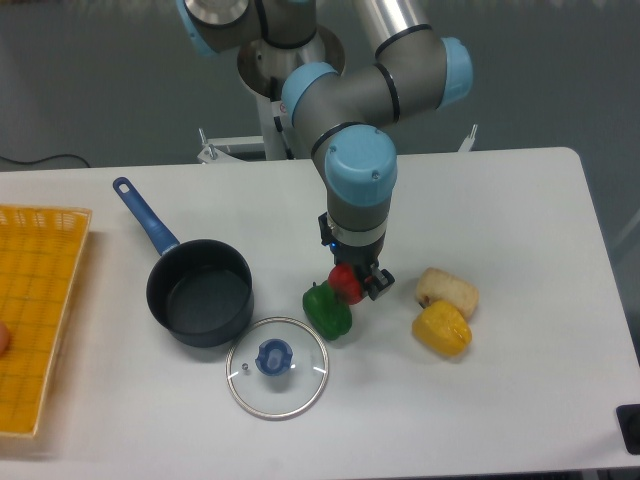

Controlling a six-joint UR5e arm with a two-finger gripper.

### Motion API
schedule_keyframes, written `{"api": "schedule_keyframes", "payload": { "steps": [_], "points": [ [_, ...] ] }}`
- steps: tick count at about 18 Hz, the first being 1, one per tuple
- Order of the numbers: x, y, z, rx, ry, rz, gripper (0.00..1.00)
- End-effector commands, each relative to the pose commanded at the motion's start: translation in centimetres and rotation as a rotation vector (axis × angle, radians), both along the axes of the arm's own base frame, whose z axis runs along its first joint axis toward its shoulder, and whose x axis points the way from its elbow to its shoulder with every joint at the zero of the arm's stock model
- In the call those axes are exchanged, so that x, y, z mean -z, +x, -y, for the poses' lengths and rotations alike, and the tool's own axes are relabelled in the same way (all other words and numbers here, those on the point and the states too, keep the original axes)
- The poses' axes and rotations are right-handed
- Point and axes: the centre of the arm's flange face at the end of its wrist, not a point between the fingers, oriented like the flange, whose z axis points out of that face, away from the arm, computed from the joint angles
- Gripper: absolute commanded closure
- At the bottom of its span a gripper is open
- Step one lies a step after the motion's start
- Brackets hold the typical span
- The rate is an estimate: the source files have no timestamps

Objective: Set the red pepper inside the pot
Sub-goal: 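Grasp the red pepper with the gripper and lift it off the table, then carry the red pepper over the dark blue saucepan and lower it inside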

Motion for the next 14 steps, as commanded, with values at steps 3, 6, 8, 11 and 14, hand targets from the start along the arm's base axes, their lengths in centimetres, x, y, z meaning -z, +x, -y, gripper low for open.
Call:
{"api": "schedule_keyframes", "payload": {
  "steps": [3,6,8,11,14],
  "points": [
    [0.0,0.3,0.1,0.000,0.006,0.007,0.54],
    [-1.1,0.7,0.1,-0.020,0.020,-0.003,0.54],
    [-1.4,1.8,-1.0,-0.040,0.047,0.010,0.54],
    [-2.3,3.7,-1.9,-0.049,0.057,0.005,0.54],
    [-2.6,6.2,-3.2,-0.066,0.056,0.008,0.54]
  ]
}}
